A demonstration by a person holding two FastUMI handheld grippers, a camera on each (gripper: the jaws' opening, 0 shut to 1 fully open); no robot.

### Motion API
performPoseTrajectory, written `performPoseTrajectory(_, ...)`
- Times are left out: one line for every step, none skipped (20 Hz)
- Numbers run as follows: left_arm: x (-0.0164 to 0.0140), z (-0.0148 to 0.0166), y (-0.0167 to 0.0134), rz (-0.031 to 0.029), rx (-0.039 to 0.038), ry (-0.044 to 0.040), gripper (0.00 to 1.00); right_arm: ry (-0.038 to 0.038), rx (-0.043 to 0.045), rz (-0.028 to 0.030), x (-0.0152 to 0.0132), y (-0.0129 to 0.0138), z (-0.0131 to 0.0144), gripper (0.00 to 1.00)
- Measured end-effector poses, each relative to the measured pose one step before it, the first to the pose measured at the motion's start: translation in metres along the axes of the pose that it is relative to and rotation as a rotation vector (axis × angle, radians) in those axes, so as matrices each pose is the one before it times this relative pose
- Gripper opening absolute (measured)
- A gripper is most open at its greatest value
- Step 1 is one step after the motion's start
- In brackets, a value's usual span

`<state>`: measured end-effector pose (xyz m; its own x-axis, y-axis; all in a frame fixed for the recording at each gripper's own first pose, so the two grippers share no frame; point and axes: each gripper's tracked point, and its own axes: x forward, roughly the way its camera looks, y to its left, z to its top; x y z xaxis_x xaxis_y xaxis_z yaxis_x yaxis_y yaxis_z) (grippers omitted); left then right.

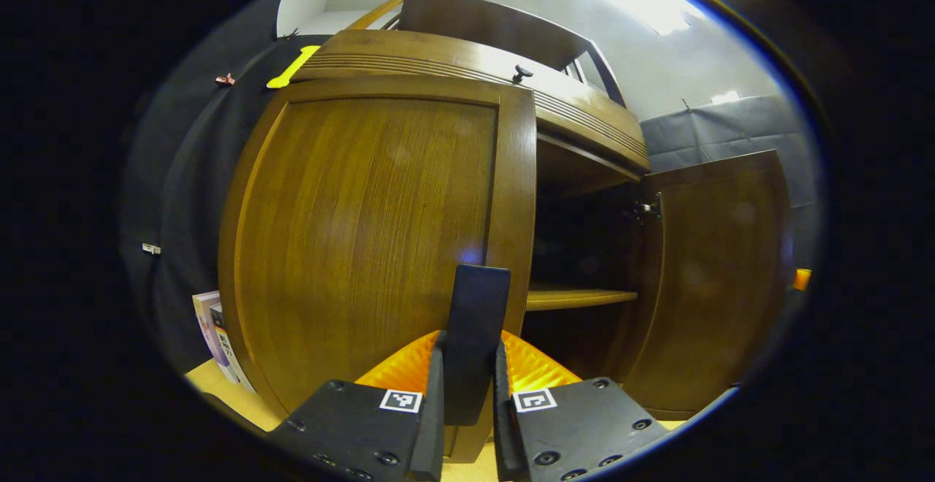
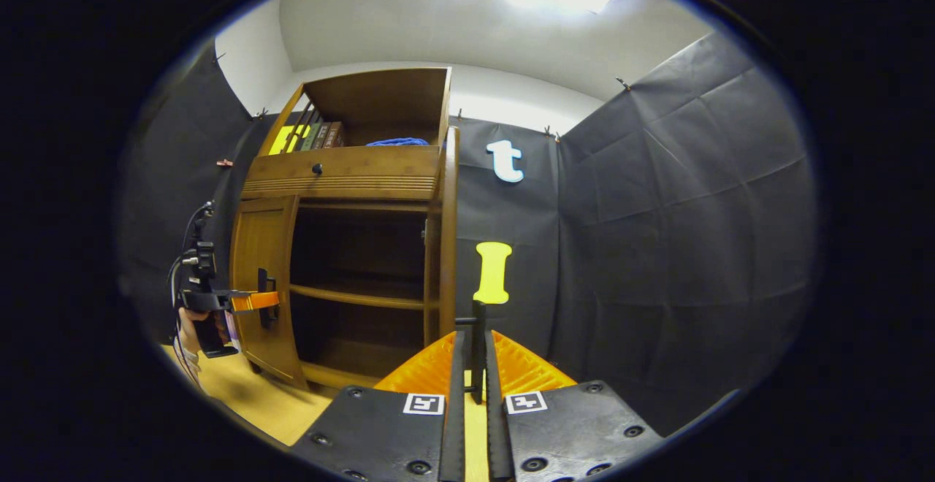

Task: Open the right door of the double-door shoe cabinet with the right hand, and open the left door with the left hand.

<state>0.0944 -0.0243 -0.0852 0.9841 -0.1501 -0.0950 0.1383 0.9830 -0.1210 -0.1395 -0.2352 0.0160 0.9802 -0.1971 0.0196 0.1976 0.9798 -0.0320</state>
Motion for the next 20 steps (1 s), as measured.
performPoseTrajectory(-0.00691,0.00114,0.00049,-0.01139,-0.01348,0.00525,0.31,0.00879,-0.00616,0.00639,0.00004,0.00425,-0.00165,0.16)
performPoseTrajectory(-0.00207,0.00135,-0.00133,-0.01047,-0.00959,0.00418,0.31,0.00647,-0.00793,0.00661,-0.0004,0.00483,-0.00118,0.23)
performPoseTrajectory(-0.00207,0.00257,-0.00088,-0.00856,-0.00185,0.00266,0.31,0.00353,-0.00872,0.00921,0.00149,0.00598,0.00036,0.16)
performPoseTrajectory(-0.00142,0.00297,-0.00072,-0.00543,0.00078,0.00148,0.31,-0.00072,-0.00852,0.01153,0.00098,0.00577,0.00143,0.16)
performPoseTrajectory(-0.0024,0.0032,-0.00027,-0.00229,0.00137,0.00258,0.31,-0.00366,-0.00764,0.01337,0.00204,0.00614,0.00125,0.16)
performPoseTrajectory(-0.00357,0.00162,-0.00008,-0.00151,-0.00038,0.00249,0.31,-0.00223,-0.00386,0.0145,0.00221,0.00578,0.00023,0.17)
performPoseTrajectory(-0.00239,0.00237,-0.00063,-0.00422,-0.00124,0.00108,0.31,0.00328,0.0018,0.01647,0.0025,0.00685,-0.00117,0.18)
performPoseTrajectory(-0.00663,-0.0004,0.00113,-0.00658,-0.00384,0.00093,0.31,0.00833,0.0058,0.01571,0.00561,0.00604,-0.00156,0.2)
performPoseTrajectory(-0.00415,0.00155,0.00045,-0.00752,-0.00603,0.00078,0.31,0.00994,0.00779,0.01866,0.00407,0.00807,-0.00298,0.2)
performPoseTrajectory(-0.00588,0.0005,0.00061,-0.00607,-0.0062,0.00025,0.31,0.0134,0.00839,0.01951,0.0032,0.00866,-0.00526,0.19)
performPoseTrajectory(-0.00693,0.00168,0.00068,-0.00532,-0.0047,0.00142,0.31,0.01436,0.00628,0.0207,0.00397,0.00946,-0.00555,0.19)
performPoseTrajectory(-0.01009,-0.00109,0.00388,-0.00275,-0.00325,0.00056,0.31,0.01461,0.00597,0.02567,0.00142,0.00836,-0.00633,0.19)
performPoseTrajectory(-0.00955,0.00004,0.00319,-0.00058,-0.00064,-0.00073,0.31,0.00881,0.00147,0.0107,0.00441,0.00597,-0.0034,0.19)
performPoseTrajectory(-0.0123,-0.00079,0.0027,0.00225,0.00197,-0.00288,0.31,0.00556,0.00145,0.01601,0.0067,0.00723,-0.00329,0.28)
performPoseTrajectory(-0.00754,0.00241,0.00129,0.00619,0.00374,-0.00146,0.31,0.00206,0.00729,0.01734,0.00445,0.00797,-0.00224,0.36)
performPoseTrajectory(-0.01124,-0.00268,0.00284,0.01,0.00351,-0.00223,0.31,-0.00064,0.00687,0.01049,0.00429,0.00728,-0.00021,0.36)
performPoseTrajectory(-0.00678,0.00211,0.00337,0.00861,0.00857,0.00025,0.31,-0.00608,0.00217,0.01321,0.00471,0.00665,0.00042,0.51)
performPoseTrajectory(-0.00451,0.00034,0.00365,0.00719,0.00867,0.00202,0.31,-0.00487,-0.00136,0.00815,0.0029,0.00553,0.00008,0.66)
performPoseTrajectory(-0.00588,0.00172,0.00378,0.00559,0.00523,0.00102,0.31,-0.00499,-0.00349,0.00945,0.00566,0.00694,-0.00005,0.81)
performPoseTrajectory(-0.00574,0.00155,0.00343,0.00516,0.00057,0.00235,0.31,-0.0081,-0.01172,0.00547,0.00306,0.00401,0.00027,0.96)
